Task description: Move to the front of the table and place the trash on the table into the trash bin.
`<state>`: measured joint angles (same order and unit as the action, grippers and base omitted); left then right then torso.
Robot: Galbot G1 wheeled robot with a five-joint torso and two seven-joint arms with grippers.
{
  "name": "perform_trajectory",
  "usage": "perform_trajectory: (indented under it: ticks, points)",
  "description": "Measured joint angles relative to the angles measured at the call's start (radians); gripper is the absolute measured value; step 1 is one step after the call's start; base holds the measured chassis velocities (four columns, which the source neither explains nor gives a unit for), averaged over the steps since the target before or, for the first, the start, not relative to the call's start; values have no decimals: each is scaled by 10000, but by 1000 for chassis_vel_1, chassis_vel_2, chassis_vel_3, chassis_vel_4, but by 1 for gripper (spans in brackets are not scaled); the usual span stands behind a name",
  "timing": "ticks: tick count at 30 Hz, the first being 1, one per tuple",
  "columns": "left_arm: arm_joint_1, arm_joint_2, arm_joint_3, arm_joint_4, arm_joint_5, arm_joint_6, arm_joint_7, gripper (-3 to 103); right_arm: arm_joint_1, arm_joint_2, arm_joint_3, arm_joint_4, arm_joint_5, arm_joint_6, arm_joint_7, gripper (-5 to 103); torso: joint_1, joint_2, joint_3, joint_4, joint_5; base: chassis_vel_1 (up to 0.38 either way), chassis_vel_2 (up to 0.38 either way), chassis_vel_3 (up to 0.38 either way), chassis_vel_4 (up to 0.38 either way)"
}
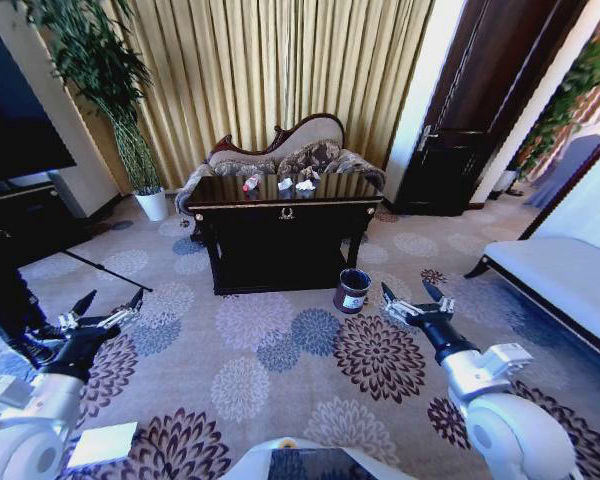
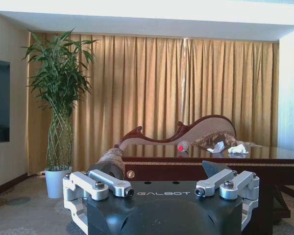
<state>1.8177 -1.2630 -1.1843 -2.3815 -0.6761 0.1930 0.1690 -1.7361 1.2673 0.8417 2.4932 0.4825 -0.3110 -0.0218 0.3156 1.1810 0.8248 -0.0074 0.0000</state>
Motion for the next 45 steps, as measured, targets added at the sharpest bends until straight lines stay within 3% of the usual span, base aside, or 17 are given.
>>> perform_trajectory:
  ticks: [25, 45]
  points:
    - [10, -75, 70, 92, 57, -241, 242, 100, 4, 1, -23, 50, -98, 15, 11, 100, -1, 1, 0, 0, 0, -7, 6, 8, -7]
    - [6, -86, 115, 112, 103, -260, 355, 100, -23, 41, -85, 65, -245, 44, 5, 100, 6, -2, 3, 4, 4, -212, 222, 217, -214]
